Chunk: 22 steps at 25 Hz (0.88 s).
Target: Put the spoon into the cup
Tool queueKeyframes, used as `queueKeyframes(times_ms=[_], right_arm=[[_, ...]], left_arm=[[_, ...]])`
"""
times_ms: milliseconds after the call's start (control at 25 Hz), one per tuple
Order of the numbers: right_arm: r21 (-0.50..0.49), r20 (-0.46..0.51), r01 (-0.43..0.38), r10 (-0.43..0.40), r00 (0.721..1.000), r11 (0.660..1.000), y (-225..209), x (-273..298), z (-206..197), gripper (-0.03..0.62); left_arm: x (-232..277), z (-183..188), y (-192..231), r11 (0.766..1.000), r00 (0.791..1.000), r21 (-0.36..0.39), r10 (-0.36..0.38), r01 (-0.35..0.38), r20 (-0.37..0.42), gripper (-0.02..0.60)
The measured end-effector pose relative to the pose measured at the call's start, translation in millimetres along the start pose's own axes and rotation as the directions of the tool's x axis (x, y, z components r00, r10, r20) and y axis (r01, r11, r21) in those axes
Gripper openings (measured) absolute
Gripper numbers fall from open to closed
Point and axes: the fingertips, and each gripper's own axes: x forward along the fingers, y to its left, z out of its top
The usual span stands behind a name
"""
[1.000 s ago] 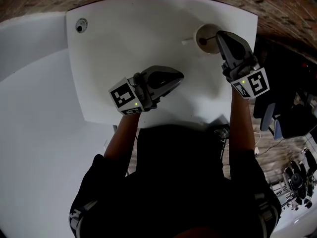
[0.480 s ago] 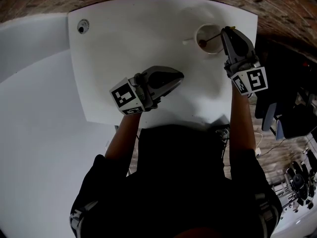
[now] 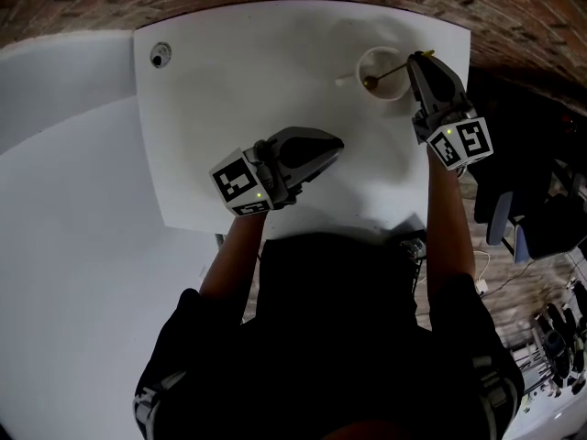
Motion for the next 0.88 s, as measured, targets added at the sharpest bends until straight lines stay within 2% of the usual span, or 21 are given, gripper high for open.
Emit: queueKeyframes(times_ms=[160, 320, 480, 680, 880], right_arm=[[0.043, 0.009, -0.006, 0.005, 1.0, 0.999, 1, -3, -4, 0.106], [0.058, 0.027, 0.002, -0.004, 1.0, 0.998, 8, -23, 3, 0.107], [0.02, 0.079, 0.006, -0.008, 0.997, 1.0, 18, -59, 34, 0.096], [-0.121, 0.135, -0.069, 0.085, 0.987, 0.99, 57, -107, 92, 0.043], [-0.195, 0.213, -0.168, 0.209, 0.955, 0.966, 109, -153, 132, 0.014]], left_arm=[[1, 3, -11, 1.0, 1.0, 0.008, 0.006, -0.006, -0.003, 0.017], [0, 12, -28, 0.999, 1.0, 0.035, 0.01, -0.01, -0.009, 0.017], [1, 31, -50, 0.993, 1.0, 0.114, 0.01, -0.011, 0.006, 0.017], [2, 52, -83, 0.984, 0.998, 0.174, 0.024, -0.033, 0.054, 0.017], [4, 75, -129, 0.968, 0.997, 0.248, 0.006, -0.024, 0.076, 0.017]])
